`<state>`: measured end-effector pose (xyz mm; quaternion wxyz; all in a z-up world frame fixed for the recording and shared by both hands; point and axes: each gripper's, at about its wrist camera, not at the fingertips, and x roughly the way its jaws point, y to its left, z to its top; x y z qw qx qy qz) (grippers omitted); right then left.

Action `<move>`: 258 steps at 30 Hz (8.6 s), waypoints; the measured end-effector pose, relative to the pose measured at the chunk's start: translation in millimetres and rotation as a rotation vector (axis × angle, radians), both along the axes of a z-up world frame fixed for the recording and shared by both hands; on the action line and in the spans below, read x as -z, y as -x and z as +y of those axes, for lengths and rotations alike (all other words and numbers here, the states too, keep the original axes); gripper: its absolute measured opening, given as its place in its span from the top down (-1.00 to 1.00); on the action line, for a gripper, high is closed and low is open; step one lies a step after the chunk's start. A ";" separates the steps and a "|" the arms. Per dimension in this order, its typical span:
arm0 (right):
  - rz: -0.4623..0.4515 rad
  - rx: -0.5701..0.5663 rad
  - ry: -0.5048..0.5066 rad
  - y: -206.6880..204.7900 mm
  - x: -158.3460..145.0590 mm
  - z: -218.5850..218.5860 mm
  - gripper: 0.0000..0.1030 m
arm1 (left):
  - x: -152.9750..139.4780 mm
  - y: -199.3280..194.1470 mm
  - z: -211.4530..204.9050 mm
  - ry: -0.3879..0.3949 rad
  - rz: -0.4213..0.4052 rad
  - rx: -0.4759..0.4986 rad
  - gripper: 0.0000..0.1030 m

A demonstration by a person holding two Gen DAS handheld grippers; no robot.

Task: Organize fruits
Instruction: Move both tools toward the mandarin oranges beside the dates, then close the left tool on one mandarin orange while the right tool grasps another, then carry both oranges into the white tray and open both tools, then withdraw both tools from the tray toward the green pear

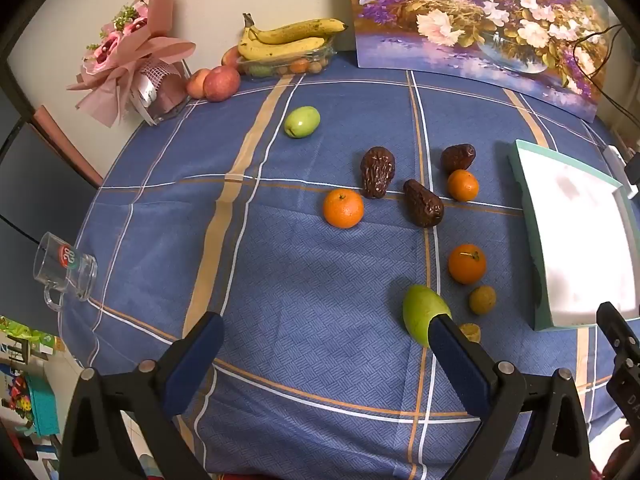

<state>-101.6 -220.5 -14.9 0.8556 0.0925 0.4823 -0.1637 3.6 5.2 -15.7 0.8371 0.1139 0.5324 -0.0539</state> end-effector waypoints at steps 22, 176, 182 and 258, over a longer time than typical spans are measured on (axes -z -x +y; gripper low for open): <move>0.000 0.001 0.000 -0.2 -0.2 0.2 -0.78 | 0.6 0.3 0.7 0.000 0.000 0.000 -1.00; 0.052 0.268 -0.183 -54.3 20.2 -139.2 0.30 | 3.7 -19.8 -194.5 0.233 0.126 0.354 0.23; 0.079 0.284 -0.200 -49.8 32.4 -149.9 0.30 | 25.0 -8.9 -216.6 0.187 0.155 0.413 0.23; -0.069 -0.063 -0.190 -86.1 5.4 -8.2 -0.82 | -13.0 -98.5 19.2 0.229 -0.059 -0.144 -1.00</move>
